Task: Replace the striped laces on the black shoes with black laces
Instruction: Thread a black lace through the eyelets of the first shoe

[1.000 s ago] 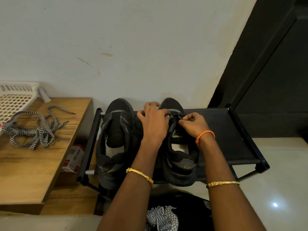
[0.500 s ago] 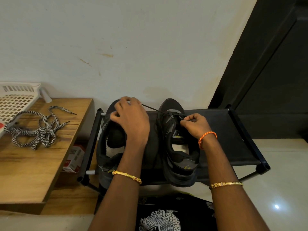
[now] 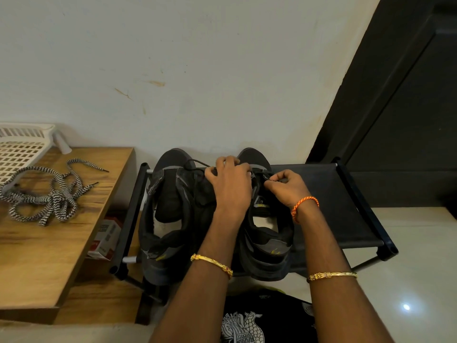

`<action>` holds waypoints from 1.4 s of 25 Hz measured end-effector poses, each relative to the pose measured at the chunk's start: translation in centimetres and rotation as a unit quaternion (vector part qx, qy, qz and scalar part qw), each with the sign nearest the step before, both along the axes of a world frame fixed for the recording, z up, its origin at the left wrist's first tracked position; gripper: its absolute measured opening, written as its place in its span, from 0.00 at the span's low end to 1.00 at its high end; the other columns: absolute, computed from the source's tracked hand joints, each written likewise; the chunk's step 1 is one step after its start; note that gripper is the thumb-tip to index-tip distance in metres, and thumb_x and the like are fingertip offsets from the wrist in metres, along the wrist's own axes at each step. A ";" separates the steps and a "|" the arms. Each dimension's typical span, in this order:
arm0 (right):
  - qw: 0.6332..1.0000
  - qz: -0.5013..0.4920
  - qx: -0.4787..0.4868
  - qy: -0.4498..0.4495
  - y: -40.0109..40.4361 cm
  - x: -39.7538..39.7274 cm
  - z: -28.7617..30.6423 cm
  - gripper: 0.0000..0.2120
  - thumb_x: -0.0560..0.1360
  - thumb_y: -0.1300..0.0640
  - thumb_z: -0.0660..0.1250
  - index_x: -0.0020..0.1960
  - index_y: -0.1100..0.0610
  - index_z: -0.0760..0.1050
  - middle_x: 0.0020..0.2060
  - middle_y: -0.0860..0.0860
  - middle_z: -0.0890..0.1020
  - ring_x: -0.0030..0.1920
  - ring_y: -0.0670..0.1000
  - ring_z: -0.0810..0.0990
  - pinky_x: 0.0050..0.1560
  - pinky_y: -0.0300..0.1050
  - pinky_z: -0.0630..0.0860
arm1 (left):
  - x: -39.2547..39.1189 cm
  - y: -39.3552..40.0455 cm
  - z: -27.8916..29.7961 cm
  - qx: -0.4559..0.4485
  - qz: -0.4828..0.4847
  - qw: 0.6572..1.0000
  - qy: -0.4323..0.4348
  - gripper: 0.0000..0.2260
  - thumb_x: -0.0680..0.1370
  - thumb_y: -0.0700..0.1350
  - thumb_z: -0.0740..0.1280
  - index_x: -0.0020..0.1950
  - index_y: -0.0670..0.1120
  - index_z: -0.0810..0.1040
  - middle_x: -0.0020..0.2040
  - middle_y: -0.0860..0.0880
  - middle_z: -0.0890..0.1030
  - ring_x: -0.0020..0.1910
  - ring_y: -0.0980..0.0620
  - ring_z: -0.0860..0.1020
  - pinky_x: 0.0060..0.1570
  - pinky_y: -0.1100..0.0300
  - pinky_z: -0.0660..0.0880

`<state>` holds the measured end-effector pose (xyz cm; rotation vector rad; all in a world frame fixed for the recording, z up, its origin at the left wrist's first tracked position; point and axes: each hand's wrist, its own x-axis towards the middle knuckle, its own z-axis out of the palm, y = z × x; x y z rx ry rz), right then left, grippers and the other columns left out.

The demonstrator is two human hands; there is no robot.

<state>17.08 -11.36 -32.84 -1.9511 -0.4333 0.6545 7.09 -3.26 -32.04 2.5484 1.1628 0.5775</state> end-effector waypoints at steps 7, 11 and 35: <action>1.000 -0.001 0.009 0.018 -0.1 0.2 0.0 0.06 0.70 0.60 0.71 0.43 0.54 0.74 0.41 0.54 0.80 0.46 0.54 0.81 0.52 0.50 0.79 | -0.6 0.8 0.0 0.018 0.053 0.998 0.030 0.12 0.81 0.47 0.58 0.61 0.48 0.75 0.66 0.49 0.69 0.66 0.49 0.64 0.63 0.49 0.57; 1.000 -0.008 0.014 0.025 -0.2 0.2 0.1 0.06 0.70 0.61 0.71 0.43 0.55 0.74 0.41 0.53 0.80 0.46 0.54 0.81 0.51 0.49 0.79 | -2.6 1.9 1.0 0.049 0.176 0.983 0.025 0.12 0.80 0.47 0.58 0.60 0.45 0.74 0.64 0.45 0.70 0.66 0.46 0.64 0.62 0.47 0.59; 1.000 -0.021 -0.001 0.018 -0.3 -0.1 0.5 0.05 0.70 0.61 0.70 0.41 0.55 0.74 0.41 0.53 0.80 0.49 0.55 0.80 0.56 0.54 0.77 | -2.0 1.3 0.0 0.033 0.110 0.993 0.027 0.10 0.79 0.50 0.61 0.51 0.51 0.81 0.54 0.51 0.77 0.57 0.49 0.70 0.52 0.53 0.56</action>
